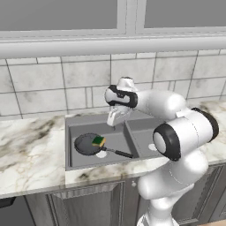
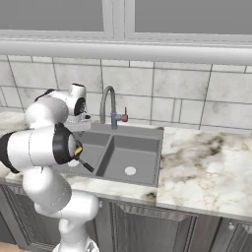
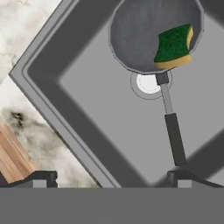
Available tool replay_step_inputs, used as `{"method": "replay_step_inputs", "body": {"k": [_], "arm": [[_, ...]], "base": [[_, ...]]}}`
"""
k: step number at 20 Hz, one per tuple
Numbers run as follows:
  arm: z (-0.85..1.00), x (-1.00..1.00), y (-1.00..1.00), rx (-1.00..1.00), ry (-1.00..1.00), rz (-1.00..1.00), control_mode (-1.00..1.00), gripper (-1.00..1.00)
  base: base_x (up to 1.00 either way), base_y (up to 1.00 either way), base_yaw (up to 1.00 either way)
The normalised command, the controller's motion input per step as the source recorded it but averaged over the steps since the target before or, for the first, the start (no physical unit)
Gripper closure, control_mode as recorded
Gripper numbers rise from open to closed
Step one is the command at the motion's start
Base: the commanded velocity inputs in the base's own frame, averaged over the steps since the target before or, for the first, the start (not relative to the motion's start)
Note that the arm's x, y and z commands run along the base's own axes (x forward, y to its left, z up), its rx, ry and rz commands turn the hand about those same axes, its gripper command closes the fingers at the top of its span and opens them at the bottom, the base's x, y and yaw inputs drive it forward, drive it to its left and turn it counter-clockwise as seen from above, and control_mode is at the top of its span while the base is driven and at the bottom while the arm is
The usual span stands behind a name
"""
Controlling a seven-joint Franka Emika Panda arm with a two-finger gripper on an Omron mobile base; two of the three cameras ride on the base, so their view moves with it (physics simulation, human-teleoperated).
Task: Pick the pan and sponge and place them into the sink. Then turn on the water.
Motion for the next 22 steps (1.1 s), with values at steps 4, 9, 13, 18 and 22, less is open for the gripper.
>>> {"method": "replay_step_inputs", "body": {"k": [4, 9, 13, 18, 22], "arm": [[0.07, -0.23, -0.27, 0.04, 0.0, 0.0, -1.0, -1.0], [0.03, -0.22, -0.28, 0.03, 0.0, 0.0, -1.0, -1.0], [0.01, -0.17, -0.31, 0.02, 0.0, 0.0, -1.0, -1.0], [0.0, -0.1, -0.35, 0.0, 0.0, 0.0, -1.0, -1.0], [0.0, 0.0, -0.38, 0.0, 0.0, 0.0, -1.0, -1.0]], "base": [[0.0, 0.0, 0.0], [0.0, 0.0, 0.0], [0.0, 0.0, 0.0], [0.0, 0.0, 0.0], [0.0, 0.0, 0.0]]}}
